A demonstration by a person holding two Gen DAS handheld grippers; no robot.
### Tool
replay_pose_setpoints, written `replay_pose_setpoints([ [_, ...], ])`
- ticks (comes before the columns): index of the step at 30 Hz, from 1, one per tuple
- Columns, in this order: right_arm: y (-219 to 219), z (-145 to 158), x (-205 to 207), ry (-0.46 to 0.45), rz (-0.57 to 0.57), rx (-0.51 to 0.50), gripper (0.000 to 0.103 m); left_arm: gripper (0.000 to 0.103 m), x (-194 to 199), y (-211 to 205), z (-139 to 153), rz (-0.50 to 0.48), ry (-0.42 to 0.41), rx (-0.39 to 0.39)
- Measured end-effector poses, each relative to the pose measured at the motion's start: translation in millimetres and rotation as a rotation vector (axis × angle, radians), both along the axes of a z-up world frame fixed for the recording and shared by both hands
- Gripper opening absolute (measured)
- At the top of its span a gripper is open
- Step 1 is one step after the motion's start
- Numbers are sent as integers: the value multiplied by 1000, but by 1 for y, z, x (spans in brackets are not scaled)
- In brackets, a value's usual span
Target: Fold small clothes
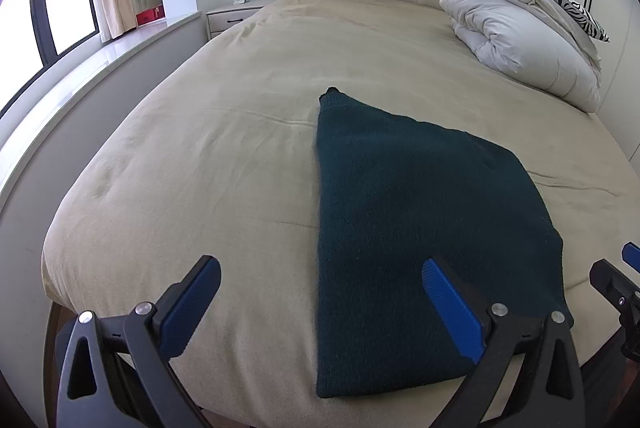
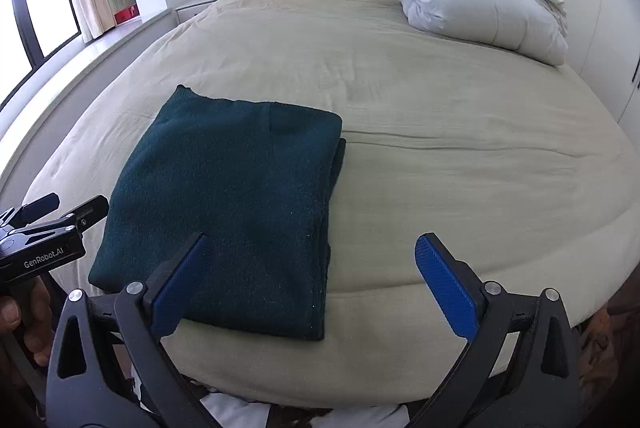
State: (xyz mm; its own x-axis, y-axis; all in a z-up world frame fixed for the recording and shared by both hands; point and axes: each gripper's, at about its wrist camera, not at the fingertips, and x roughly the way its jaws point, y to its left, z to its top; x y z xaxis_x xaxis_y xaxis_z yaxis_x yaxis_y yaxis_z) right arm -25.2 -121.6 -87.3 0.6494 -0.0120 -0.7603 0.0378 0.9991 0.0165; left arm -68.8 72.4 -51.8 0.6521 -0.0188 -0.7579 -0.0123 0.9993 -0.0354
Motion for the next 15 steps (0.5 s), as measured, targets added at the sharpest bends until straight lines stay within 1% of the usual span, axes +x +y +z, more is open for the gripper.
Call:
replay_pose_setpoints([
  [15,-1,-2,1,11,-7,18,103,103,-1,0,0,0,-4,6],
])
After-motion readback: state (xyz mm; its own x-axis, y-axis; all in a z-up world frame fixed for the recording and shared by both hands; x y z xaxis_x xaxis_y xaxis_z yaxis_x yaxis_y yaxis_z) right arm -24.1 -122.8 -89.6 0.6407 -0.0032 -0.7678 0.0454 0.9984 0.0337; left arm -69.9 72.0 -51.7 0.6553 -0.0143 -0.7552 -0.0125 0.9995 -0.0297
